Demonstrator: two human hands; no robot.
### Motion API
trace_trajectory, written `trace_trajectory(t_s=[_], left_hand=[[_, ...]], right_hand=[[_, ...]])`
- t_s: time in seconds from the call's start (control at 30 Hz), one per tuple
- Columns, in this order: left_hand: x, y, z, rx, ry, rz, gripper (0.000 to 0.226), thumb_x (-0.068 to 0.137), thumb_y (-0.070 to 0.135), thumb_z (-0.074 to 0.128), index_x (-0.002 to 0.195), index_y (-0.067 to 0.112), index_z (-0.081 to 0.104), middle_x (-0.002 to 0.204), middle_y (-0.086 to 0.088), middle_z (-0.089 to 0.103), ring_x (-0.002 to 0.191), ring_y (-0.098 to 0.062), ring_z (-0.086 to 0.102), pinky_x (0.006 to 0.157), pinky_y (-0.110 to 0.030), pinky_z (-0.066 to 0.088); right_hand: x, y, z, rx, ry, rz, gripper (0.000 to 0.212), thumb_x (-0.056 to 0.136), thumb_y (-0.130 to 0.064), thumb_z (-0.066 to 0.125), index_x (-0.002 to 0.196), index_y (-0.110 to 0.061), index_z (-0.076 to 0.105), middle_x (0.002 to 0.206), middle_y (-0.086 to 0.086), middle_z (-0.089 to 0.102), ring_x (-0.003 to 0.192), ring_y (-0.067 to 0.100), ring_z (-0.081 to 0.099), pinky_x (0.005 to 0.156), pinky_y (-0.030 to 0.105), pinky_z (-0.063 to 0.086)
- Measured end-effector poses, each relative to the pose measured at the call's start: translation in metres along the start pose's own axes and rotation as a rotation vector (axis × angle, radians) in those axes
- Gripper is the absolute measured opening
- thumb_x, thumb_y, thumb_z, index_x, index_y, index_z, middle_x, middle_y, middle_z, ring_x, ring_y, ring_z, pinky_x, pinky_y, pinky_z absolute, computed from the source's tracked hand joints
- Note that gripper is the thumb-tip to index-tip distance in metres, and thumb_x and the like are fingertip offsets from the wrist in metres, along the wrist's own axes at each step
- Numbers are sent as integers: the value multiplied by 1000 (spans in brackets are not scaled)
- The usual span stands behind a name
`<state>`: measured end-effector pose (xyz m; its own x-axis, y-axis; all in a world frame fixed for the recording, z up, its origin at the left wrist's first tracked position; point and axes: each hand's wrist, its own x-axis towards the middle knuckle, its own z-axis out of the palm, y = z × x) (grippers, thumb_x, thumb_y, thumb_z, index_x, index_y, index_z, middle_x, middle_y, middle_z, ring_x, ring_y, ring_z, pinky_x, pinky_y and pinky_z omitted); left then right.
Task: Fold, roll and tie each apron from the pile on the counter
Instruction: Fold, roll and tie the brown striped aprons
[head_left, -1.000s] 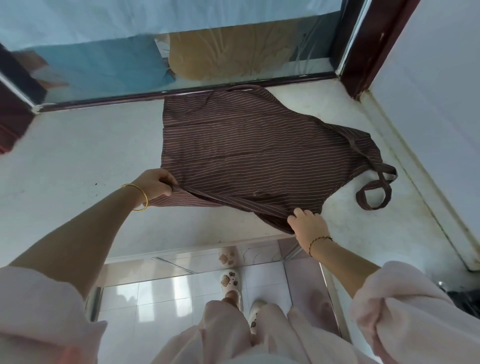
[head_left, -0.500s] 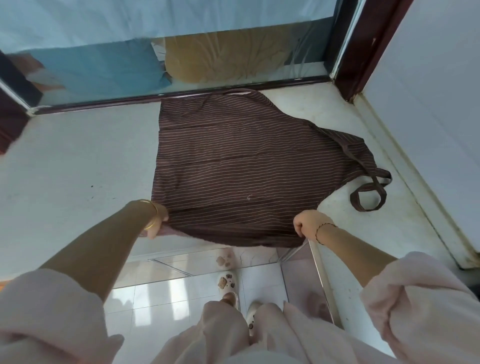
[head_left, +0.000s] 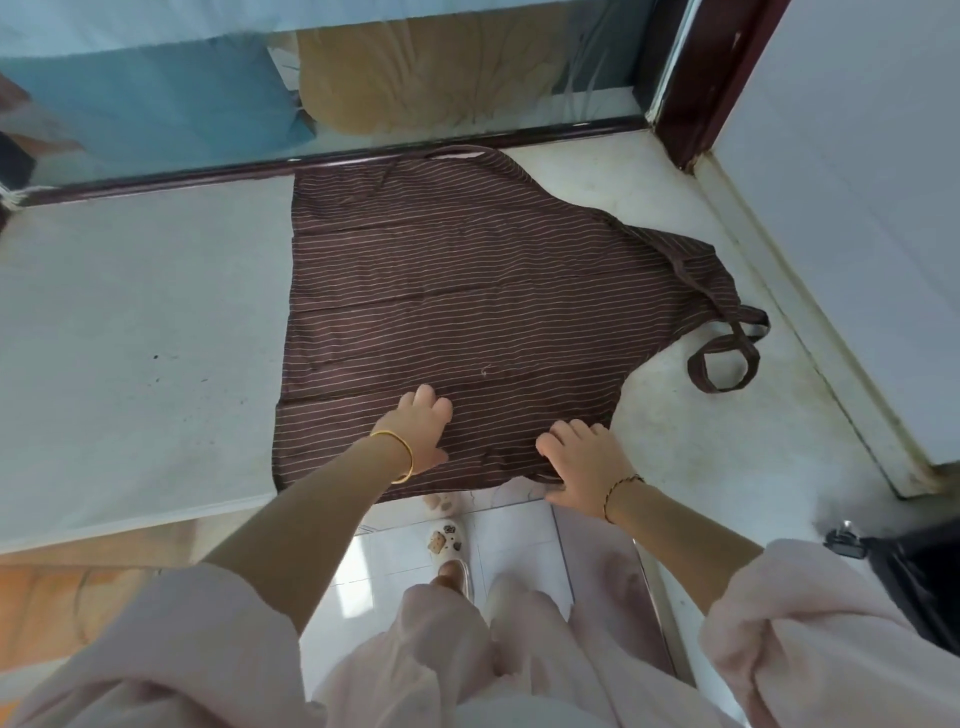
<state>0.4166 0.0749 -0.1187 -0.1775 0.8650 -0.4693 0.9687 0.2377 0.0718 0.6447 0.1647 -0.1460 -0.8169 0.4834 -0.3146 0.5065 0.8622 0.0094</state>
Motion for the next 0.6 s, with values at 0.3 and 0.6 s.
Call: trace_trajectory(t_s=[0.3,0.6], left_hand=[[-8,43,28,167,124,87,72,72,64,63,120,16,40,116,-3,40,105,-20,42,90,-33,43],[-14,28,17,121,195,-27,33,85,28,55,114,16,46,111,-3,45,100,-21,47,80,-31,43]], right_hand=[[0,-10,8,-140,347,-20,13,74,-16,71,76,-16,58,68,2,51,63,21,47,59,31,43],[20,-4,-23,144,426,48,17,73,2,65,86,-9,60,76,6,53,61,19,51,57,30,47]])
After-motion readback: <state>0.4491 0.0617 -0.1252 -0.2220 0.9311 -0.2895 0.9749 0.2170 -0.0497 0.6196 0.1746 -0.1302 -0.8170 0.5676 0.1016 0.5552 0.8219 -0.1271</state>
